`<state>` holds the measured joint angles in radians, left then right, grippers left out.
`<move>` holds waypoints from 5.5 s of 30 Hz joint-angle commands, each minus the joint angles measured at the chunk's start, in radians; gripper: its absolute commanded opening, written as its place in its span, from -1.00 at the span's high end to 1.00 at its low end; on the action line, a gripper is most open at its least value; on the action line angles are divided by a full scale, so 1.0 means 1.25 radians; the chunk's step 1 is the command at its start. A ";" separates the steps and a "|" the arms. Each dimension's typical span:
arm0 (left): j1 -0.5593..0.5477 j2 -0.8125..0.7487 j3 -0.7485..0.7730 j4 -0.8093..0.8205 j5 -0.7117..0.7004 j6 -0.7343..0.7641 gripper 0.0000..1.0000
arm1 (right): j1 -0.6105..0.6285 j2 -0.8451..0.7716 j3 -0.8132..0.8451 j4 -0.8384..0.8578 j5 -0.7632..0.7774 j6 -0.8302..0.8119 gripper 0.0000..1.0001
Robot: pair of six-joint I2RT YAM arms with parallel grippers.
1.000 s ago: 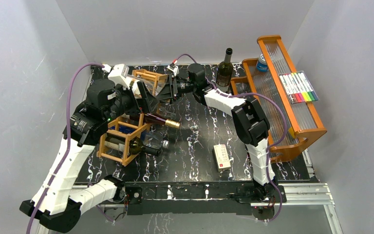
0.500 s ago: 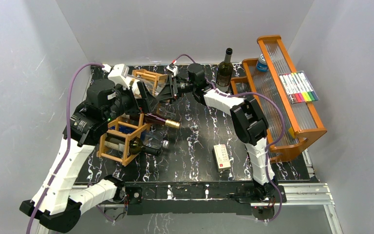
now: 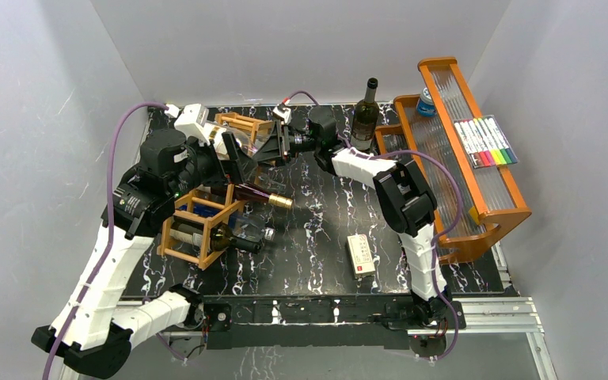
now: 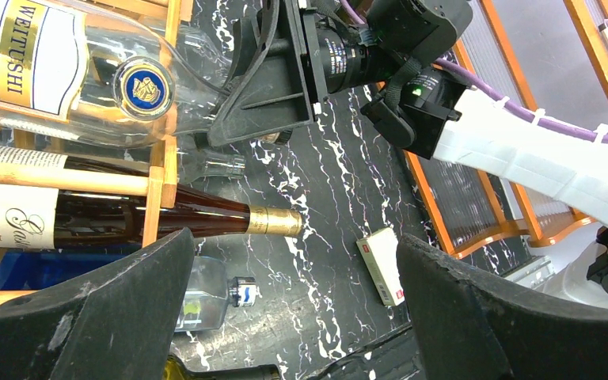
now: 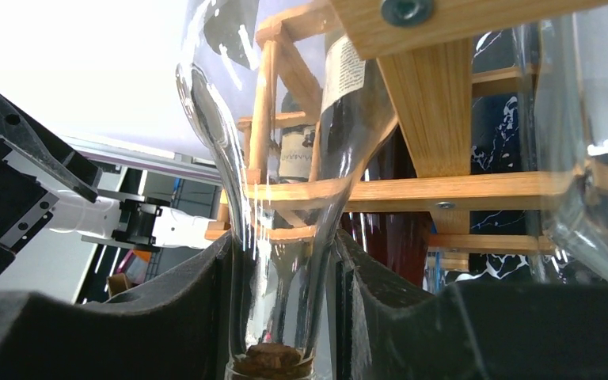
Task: Take the wine bottle off the wine rack
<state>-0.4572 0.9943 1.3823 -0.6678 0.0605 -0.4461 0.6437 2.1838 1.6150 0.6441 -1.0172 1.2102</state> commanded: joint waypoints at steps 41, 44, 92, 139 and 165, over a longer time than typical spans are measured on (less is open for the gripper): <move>0.002 -0.032 0.061 -0.002 -0.010 0.029 -0.96 | 0.004 -0.347 -0.134 0.160 0.107 0.035 1.00; 0.002 -0.027 0.075 -0.002 -0.006 0.032 -0.96 | -0.002 -0.409 -0.156 0.128 0.138 0.023 1.00; -0.401 0.442 -0.185 0.673 0.199 0.862 -0.97 | -0.309 -0.656 -0.258 -1.299 0.190 -0.735 1.00; -0.397 0.400 -0.471 1.025 -0.014 0.422 0.52 | -0.102 -0.709 -0.226 -1.031 0.640 -0.672 -0.65; -0.396 0.275 -0.441 0.820 -0.011 0.368 -0.96 | 0.028 -0.658 -0.198 -1.010 0.846 -0.691 0.69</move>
<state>-0.9447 1.4570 0.8070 0.4751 0.0109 0.0471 0.6899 1.3701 1.3113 -0.6685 -0.0525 0.3450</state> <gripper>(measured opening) 0.949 0.447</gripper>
